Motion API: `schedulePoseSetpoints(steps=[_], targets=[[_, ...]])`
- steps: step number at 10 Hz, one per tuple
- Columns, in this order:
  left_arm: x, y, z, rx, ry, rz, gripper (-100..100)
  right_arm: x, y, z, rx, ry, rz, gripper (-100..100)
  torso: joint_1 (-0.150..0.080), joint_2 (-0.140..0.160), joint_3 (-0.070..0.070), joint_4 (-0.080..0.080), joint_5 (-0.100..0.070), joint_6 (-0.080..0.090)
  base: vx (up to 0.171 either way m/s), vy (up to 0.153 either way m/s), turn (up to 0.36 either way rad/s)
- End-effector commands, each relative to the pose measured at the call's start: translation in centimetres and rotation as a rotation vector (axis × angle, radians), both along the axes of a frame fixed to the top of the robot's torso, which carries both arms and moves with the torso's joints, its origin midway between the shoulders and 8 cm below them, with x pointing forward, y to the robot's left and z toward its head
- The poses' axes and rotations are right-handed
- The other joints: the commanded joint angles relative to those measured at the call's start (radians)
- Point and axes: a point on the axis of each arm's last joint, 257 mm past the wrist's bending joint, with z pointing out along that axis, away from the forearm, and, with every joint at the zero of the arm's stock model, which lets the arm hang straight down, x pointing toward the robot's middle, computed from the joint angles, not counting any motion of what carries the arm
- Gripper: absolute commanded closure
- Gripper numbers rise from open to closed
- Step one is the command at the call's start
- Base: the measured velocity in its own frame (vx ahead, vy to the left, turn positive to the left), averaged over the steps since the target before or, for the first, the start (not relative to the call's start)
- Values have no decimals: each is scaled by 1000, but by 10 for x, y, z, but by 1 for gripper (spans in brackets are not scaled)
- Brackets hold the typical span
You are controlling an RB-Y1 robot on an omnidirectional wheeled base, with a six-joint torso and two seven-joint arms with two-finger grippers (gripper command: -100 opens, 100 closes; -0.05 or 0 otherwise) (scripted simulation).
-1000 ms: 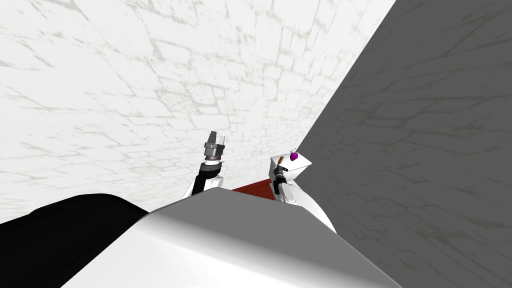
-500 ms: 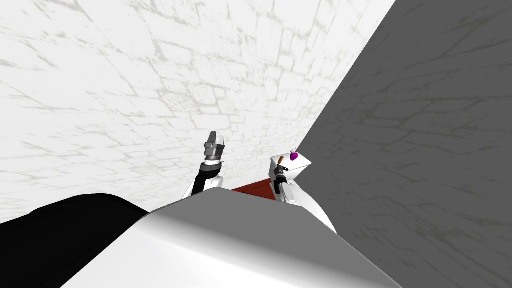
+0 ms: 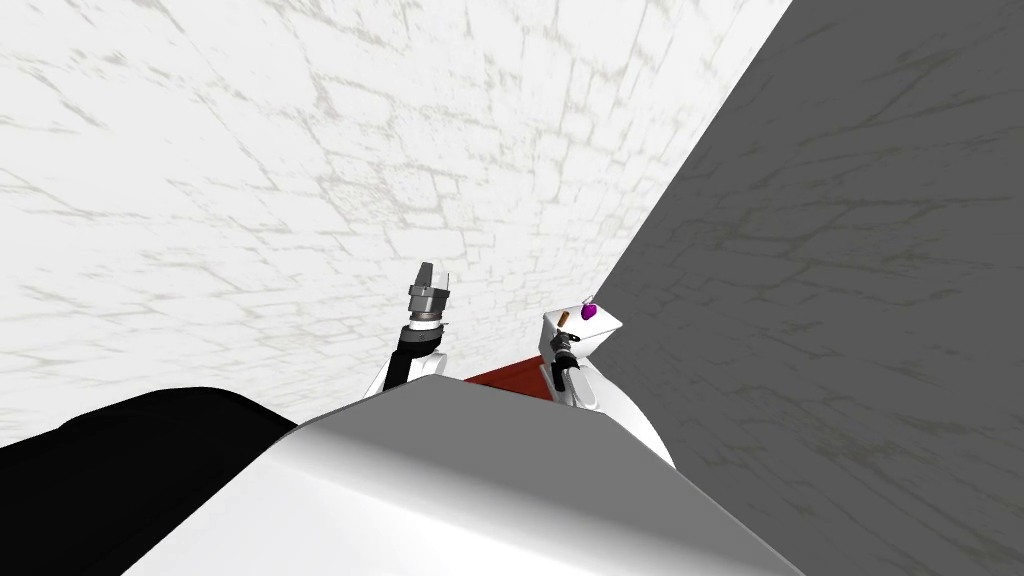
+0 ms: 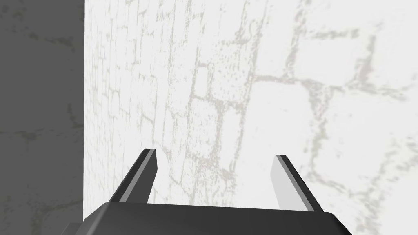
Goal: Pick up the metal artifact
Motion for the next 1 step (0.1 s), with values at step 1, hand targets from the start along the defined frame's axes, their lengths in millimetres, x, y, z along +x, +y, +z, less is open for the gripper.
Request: schedulePoseSetpoints(steps=[1], targets=[[0, 0, 0, 0, 0, 0, 0, 0, 0, 0, 0, 0, 0, 0, 0, 0, 0, 0, 0, 0, 0, 0, 0]])
